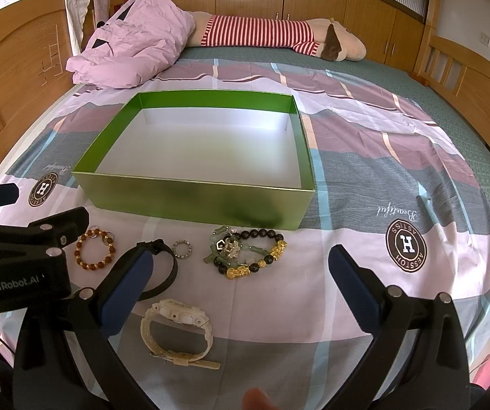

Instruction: Organize jewelry

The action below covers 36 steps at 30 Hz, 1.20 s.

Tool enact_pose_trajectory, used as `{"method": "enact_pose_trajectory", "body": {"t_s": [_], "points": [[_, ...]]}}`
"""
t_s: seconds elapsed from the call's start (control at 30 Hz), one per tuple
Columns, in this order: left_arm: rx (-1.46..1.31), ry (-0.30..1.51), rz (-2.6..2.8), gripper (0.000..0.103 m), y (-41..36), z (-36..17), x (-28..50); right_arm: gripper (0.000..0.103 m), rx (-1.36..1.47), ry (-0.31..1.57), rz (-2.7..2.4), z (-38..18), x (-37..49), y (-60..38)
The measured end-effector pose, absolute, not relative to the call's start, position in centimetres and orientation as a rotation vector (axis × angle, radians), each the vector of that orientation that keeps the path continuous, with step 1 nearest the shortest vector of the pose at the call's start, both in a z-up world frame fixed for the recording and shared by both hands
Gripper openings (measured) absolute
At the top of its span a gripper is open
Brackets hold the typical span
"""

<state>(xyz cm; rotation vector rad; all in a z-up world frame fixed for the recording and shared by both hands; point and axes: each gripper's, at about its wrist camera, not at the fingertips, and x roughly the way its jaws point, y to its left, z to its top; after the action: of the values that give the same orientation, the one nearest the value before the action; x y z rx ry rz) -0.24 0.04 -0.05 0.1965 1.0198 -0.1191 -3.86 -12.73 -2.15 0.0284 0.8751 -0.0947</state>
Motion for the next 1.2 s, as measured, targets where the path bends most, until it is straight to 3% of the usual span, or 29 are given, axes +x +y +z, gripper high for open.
{"method": "enact_pose_trajectory", "body": {"t_s": [1.2], "points": [[0.203, 1.02, -0.119, 0.101, -0.39, -0.2, -0.29, 0.102, 0.025, 0.877, -0.091, -2.06, -3.91, -12.61]]}}
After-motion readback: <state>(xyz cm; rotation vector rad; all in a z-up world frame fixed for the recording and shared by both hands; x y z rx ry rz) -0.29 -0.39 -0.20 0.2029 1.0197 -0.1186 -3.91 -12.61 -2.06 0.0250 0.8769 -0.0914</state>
